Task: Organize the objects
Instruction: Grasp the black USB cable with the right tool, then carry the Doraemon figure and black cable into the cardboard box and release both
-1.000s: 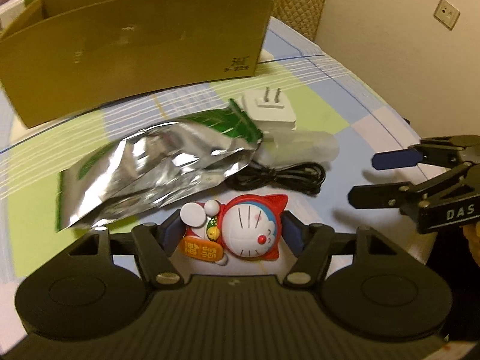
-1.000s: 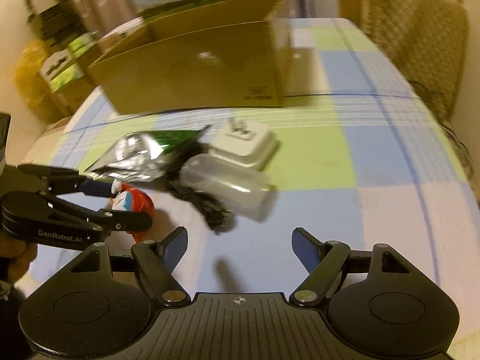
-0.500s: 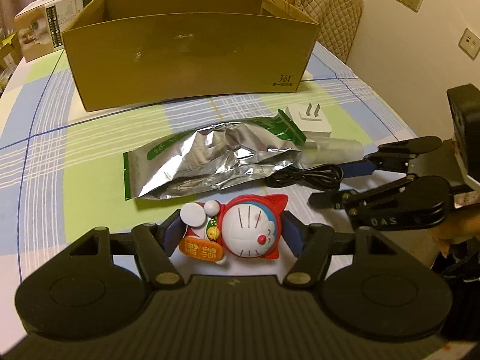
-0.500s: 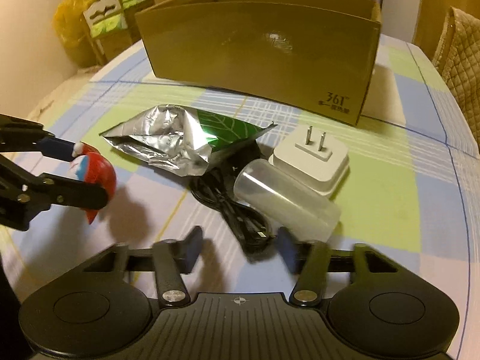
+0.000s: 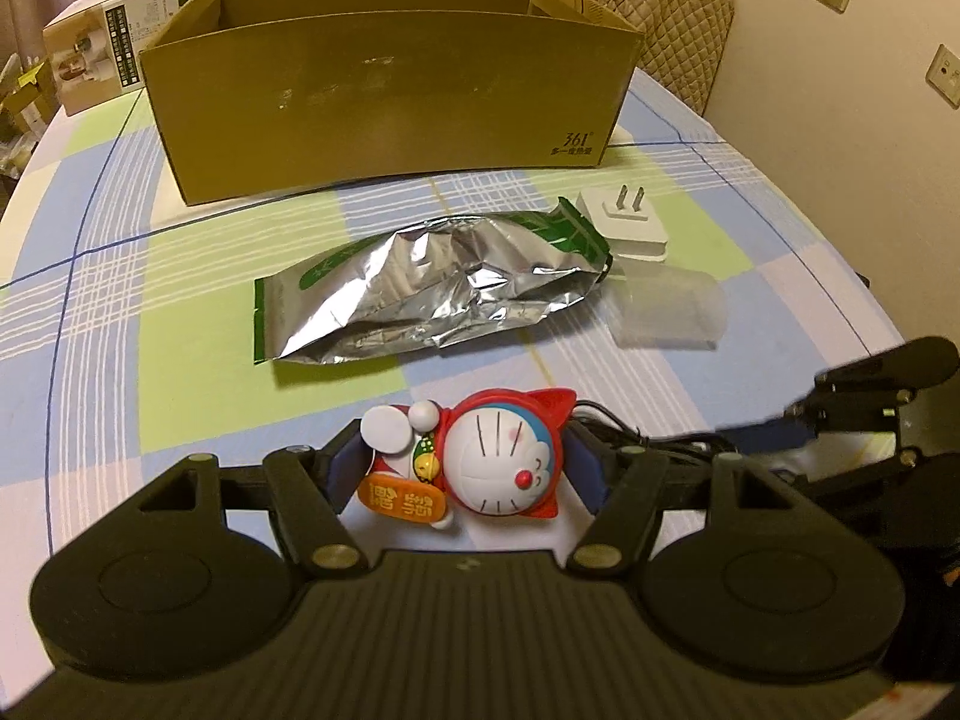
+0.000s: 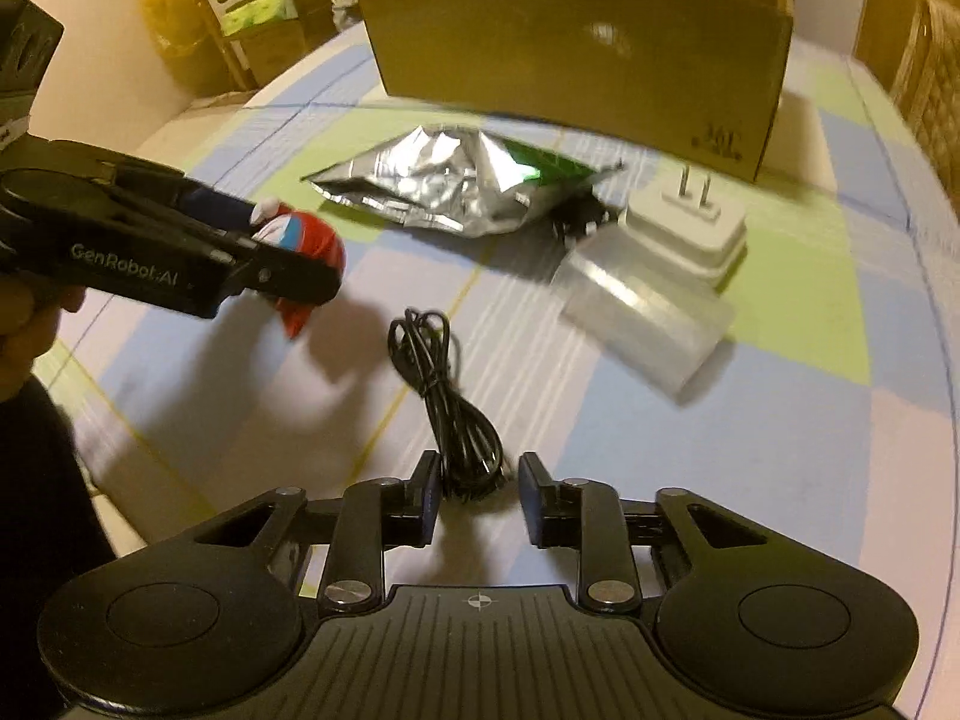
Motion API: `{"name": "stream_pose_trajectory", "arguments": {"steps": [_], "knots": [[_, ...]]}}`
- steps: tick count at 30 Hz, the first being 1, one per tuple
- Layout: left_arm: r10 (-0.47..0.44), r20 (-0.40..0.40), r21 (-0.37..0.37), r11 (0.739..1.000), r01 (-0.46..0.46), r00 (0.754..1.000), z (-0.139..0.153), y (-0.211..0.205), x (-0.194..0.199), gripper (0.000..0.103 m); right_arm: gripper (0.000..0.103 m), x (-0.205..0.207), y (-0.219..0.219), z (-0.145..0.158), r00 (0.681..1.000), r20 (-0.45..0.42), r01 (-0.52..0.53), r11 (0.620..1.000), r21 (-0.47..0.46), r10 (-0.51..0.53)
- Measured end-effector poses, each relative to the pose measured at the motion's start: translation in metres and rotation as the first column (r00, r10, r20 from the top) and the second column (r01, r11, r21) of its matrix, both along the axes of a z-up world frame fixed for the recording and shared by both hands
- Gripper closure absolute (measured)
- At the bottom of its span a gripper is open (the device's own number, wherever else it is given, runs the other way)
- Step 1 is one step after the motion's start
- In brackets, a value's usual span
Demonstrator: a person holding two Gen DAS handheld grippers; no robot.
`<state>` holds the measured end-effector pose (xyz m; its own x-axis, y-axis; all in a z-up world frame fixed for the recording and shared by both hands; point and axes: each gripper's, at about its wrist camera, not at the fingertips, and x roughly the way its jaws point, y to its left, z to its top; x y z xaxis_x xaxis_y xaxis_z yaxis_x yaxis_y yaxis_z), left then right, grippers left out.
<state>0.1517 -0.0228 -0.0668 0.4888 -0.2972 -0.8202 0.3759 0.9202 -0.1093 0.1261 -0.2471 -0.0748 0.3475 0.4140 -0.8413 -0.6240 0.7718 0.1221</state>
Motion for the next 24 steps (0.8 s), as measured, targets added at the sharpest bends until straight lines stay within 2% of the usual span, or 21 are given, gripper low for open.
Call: {"name": "stream_pose_trajectory", "arguments": {"steps": [4,9,10,11,12,13,18,24], "knots": [[0.012,0.003,0.0,1.0,-0.012,1.0,0.002,0.005,-0.002,0.039,0.069,0.005,0.016,-0.003,0.995,0.065,-0.075,0.997,-0.031,0.077],[0.029,0.001,0.001,1.0,-0.029,1.0,0.003,0.01,-0.003,0.039,0.069,0.002,0.036,-0.009,0.978,0.098,-0.173,0.979,-0.106,0.184],[0.031,0.0,0.0,1.0,-0.031,1.0,0.003,0.011,-0.003,0.039,0.07,0.001,0.038,-0.01,0.977,0.104,-0.177,0.978,-0.114,0.189],[0.033,0.0,0.0,0.999,-0.033,0.999,0.003,0.011,-0.004,0.039,0.08,0.0,0.039,-0.011,0.976,0.099,-0.182,0.977,-0.115,0.193],[0.033,-0.001,0.001,0.999,-0.033,0.999,0.003,0.01,-0.004,0.039,0.084,0.0,0.04,-0.011,0.976,0.095,-0.183,0.976,-0.116,0.194],[0.033,-0.002,0.0,0.999,-0.033,0.999,0.003,0.01,-0.004,0.039,0.087,-0.001,0.04,-0.011,0.977,0.095,-0.177,0.976,-0.123,0.19],[0.038,0.0,-0.006,0.999,-0.038,0.999,0.005,0.009,-0.007,0.039,0.088,-0.008,0.028,-0.003,0.987,0.097,-0.118,0.988,-0.102,0.128],[0.057,0.013,-0.003,0.998,-0.057,0.998,0.016,0.007,-0.012,0.039,0.088,-0.006,0.006,0.02,0.995,0.097,0.009,1.0,-0.015,-0.007]]}}
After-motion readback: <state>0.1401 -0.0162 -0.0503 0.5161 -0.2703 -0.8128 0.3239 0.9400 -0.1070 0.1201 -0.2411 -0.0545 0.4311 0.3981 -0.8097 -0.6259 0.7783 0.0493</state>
